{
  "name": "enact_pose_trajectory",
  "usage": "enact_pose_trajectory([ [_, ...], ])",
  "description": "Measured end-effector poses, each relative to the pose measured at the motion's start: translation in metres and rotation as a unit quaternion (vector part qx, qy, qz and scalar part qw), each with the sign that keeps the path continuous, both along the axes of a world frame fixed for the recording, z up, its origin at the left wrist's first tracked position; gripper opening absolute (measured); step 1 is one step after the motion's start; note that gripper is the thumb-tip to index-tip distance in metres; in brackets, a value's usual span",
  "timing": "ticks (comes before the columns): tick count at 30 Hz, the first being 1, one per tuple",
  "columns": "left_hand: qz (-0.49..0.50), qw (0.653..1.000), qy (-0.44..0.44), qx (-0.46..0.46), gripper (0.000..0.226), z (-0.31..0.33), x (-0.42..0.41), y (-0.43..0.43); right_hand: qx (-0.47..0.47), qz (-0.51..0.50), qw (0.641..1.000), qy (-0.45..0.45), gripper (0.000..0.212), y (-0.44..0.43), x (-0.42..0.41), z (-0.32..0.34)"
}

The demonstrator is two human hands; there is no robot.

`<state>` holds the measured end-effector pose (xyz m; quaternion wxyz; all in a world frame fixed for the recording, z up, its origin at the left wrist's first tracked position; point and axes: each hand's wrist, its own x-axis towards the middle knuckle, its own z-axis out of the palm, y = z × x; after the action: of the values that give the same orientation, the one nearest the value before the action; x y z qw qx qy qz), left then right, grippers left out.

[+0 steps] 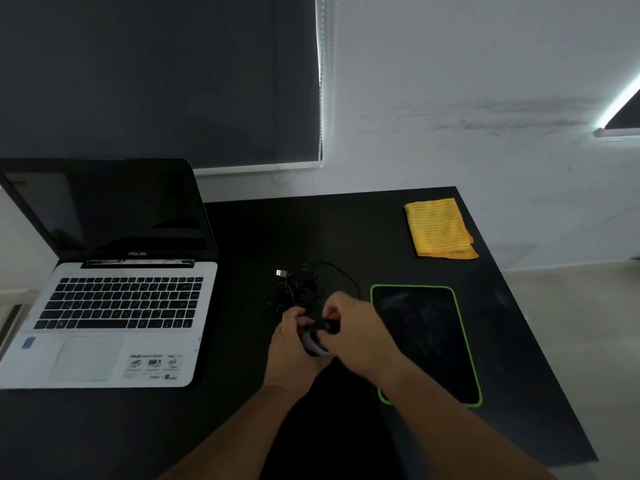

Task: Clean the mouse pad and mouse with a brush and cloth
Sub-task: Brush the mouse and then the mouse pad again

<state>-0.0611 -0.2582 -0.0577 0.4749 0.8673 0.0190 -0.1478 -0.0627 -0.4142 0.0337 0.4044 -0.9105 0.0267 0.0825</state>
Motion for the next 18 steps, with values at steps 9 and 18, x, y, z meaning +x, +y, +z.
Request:
enact_pose_trajectory([
  [9, -0.007, 1.000, -0.009, 0.020, 0.094, -0.001, -0.002, 0.001, 0.000, -0.040, 0.999, -0.023, 0.028, 0.016, -0.013, -0.003],
  [18, 0.006, 0.998, -0.060, 0.032, 0.095, 0.000, -0.008, -0.003, 0.007, -0.278, 0.960, -0.025, 0.028, -0.062, -0.010, 0.002],
])
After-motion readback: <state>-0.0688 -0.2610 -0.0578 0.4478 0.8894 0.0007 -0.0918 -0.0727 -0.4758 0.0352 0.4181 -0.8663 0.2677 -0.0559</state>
